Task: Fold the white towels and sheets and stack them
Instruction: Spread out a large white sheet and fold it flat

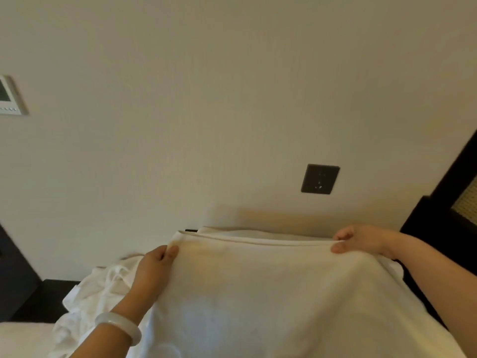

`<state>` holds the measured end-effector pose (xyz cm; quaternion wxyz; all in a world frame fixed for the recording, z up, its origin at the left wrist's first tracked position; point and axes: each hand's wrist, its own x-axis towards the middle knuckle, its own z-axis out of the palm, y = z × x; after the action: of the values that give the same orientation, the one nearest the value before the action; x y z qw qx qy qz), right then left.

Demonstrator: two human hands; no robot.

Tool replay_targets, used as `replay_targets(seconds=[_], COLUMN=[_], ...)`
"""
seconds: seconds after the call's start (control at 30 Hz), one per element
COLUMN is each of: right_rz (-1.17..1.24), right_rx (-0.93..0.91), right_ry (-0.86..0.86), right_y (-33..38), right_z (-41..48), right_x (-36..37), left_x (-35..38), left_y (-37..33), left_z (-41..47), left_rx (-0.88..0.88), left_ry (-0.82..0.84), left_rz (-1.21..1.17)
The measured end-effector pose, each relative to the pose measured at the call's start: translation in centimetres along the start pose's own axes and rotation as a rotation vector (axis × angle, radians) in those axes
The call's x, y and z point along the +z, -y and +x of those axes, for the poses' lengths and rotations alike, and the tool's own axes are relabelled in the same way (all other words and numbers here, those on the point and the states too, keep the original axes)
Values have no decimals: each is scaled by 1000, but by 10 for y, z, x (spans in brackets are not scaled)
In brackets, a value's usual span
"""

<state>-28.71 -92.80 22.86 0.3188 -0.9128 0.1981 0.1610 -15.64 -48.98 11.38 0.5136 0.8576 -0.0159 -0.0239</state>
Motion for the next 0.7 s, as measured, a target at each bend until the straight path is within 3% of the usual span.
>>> replay_targets(seconds=[0.2,0.4,0.47,0.6,0.7], right_rz=[-31,-343,-424,-649,-666], right_rx=[76,-47,-18,-262,-289], right_ry=[-18,1,-157,-660,-703], right_y=[-26,-44,-46,-64,-73], right_z=[77,147,151,131,109], right_x=[17,73,101,153,163], left_x=[30,63,69,75,71], left_y=[34,52,53,56,56], left_z=[46,71,69,42,21], left_rx=[-73,-138,-126,-26,42], left_ry=[26,74,3,-99,-91], left_rz=[71,289,303,331,359])
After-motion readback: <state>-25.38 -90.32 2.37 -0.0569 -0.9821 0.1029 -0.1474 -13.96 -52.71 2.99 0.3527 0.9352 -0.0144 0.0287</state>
